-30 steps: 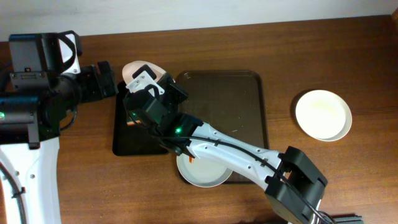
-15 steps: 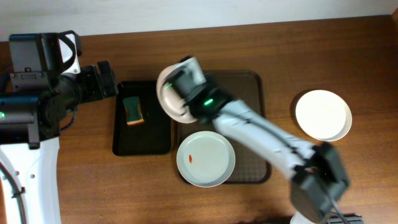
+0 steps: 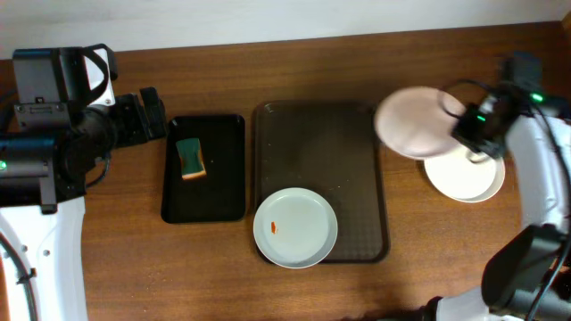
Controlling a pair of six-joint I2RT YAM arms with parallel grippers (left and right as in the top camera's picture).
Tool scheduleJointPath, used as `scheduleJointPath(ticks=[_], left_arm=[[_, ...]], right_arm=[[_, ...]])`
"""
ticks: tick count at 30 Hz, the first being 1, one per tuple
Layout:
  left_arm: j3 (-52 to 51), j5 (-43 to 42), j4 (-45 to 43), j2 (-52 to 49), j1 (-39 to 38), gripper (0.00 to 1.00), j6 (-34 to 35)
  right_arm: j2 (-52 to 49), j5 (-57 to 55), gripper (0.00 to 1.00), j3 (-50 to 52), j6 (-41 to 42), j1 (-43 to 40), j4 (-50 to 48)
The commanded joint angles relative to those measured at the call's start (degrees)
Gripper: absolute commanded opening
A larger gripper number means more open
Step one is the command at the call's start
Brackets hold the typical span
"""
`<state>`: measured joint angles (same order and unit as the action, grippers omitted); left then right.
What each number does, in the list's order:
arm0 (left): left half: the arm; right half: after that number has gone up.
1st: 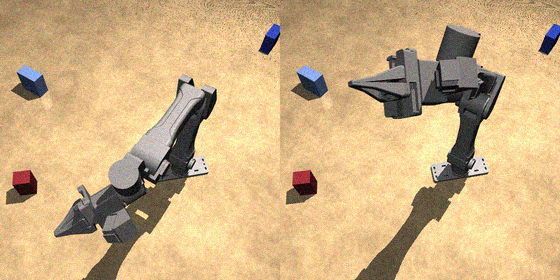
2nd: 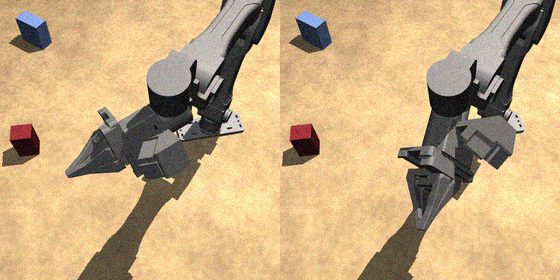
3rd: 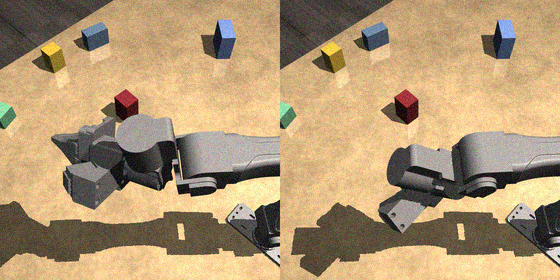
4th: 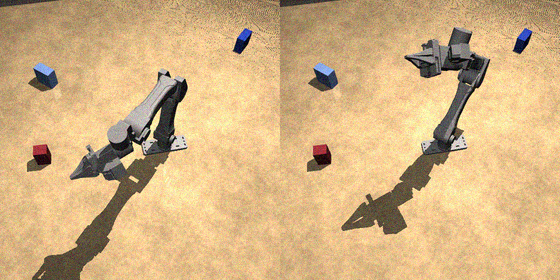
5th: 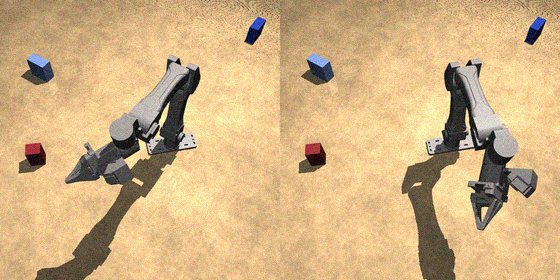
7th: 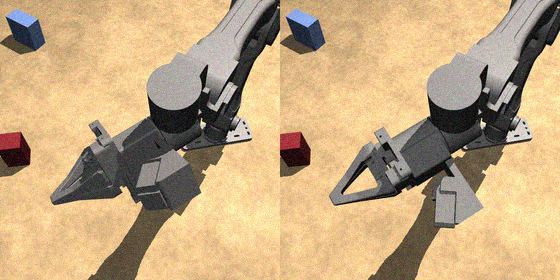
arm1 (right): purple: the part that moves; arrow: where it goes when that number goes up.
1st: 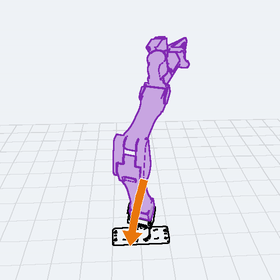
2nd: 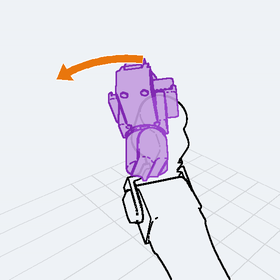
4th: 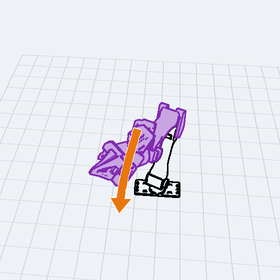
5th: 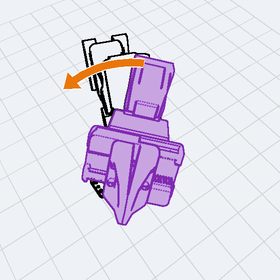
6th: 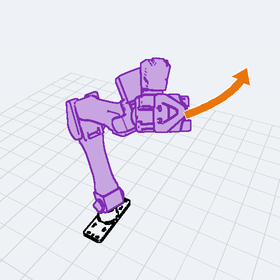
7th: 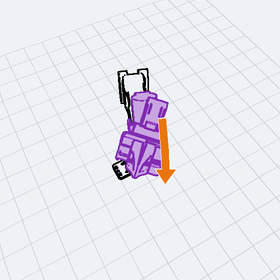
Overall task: Clean dirty plates on tray and stack at the side
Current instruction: 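Carry the top plate right and stack it on the cream plate, then move the right gripper to the last plate and grip its rim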
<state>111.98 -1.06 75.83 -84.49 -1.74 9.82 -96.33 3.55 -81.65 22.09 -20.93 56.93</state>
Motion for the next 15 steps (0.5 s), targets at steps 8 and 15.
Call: scheduleJointPath(ticks=[8, 15], left_arm=[[0.5, 0.4, -0.1, 0.2, 0.2, 1.00, -0.9], [0.5, 0.4, -0.1, 0.2, 0.2, 1.00, -0.9]], right_arm=[[-2.3, 8.3, 0.04, 13.5, -4.2, -16.9, -12.7], [1.6, 8.9, 0.58, 13.2, -3.5, -16.5, -8.0]])
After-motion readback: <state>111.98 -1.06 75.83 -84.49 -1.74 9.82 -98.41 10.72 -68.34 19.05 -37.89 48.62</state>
